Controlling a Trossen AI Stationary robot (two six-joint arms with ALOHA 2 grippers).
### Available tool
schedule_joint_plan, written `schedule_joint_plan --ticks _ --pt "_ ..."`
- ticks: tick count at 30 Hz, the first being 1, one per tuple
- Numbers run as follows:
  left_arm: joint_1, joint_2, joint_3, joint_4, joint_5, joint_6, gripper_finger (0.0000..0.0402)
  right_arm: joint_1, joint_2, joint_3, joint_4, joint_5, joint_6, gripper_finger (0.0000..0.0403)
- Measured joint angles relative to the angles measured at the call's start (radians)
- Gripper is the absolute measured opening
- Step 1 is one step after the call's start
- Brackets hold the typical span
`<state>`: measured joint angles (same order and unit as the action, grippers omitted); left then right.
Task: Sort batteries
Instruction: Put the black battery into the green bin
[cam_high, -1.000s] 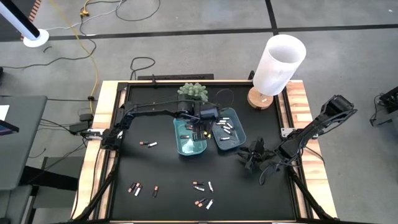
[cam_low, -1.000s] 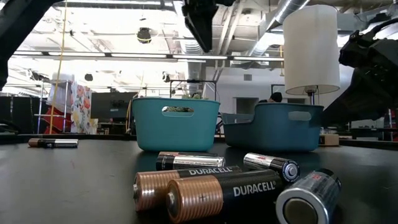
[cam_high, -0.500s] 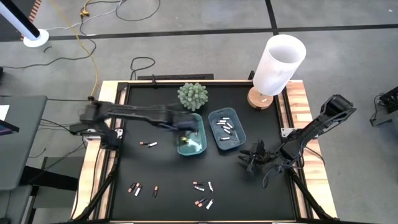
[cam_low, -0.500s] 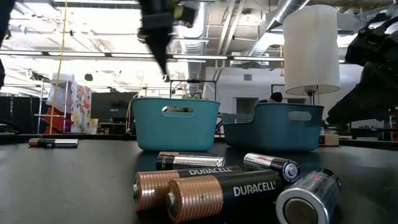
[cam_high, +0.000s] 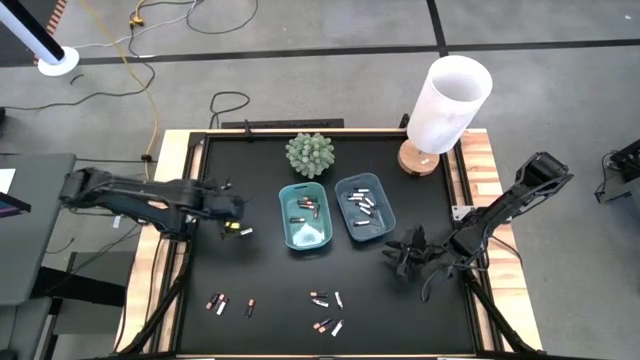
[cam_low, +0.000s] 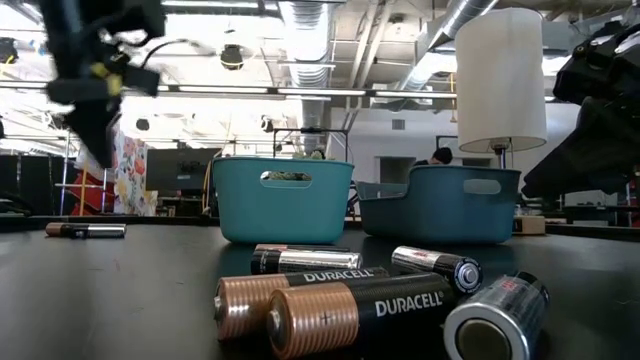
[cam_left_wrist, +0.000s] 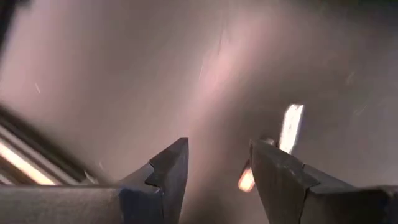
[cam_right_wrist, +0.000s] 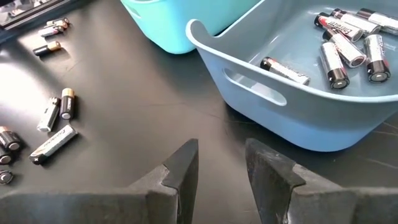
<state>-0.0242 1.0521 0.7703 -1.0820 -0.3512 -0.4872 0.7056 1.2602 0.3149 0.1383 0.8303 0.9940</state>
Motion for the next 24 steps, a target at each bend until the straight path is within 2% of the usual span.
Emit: schedule_joint_plan --ticks 3,7,24 --pt "0.0 -0.067 -0.113 0.002 0.011 0.006 0.0167 -0.001 0.0 0.0 0.0 0.0 -0.005 0.015" --pt "0.005 -0.072 -0.15 0.074 0.144 0.045 0.0167 -0.002 0.0 0.0 -0.003 0.0 -0.008 0.015" --pt "0.039 0.206 -0.142 0.088 0.196 0.121 0.0167 -0.021 0.0 0.0 -0.011 0.001 -0.034 0.015"
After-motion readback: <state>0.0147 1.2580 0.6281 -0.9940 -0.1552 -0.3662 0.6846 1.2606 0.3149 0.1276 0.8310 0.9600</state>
